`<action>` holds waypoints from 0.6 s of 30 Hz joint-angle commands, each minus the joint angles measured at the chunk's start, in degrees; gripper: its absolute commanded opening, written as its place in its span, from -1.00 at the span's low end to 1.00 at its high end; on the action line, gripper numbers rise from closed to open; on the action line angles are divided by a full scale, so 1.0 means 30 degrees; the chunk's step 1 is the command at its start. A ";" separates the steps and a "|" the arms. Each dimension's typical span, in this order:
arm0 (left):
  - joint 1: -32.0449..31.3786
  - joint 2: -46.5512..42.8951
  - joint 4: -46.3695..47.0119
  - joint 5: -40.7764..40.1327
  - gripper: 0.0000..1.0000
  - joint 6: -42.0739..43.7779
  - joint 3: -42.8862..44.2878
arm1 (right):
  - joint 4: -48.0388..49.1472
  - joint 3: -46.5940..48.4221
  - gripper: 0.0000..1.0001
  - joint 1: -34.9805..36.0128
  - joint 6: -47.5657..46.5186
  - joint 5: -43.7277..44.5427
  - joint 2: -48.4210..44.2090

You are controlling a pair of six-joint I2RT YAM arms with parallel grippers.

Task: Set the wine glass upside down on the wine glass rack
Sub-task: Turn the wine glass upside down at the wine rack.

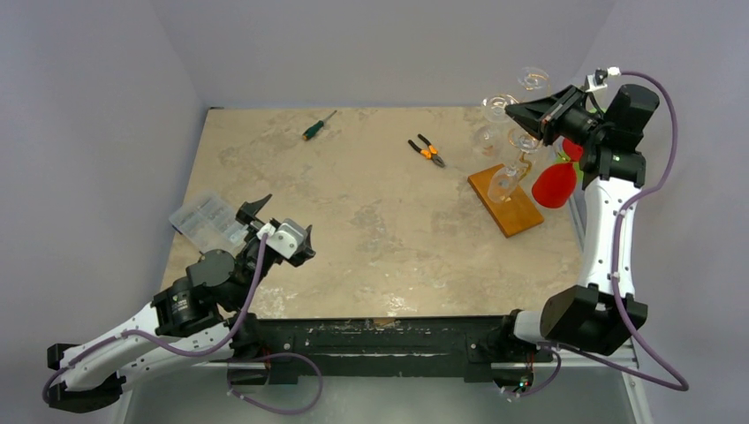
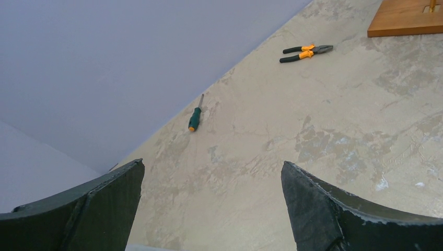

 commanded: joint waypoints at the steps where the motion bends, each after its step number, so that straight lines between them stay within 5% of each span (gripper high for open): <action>1: 0.0137 -0.0069 0.0585 0.0161 1.00 -0.0383 -0.0098 | 0.0314 0.1154 -1.00 -0.0146 -0.0244 0.0394 -0.0055; 18: 0.0184 -0.0031 0.0558 0.0352 1.00 -0.0296 -0.0127 | 0.0441 0.1975 -1.00 -0.0760 -0.0262 0.1128 0.1060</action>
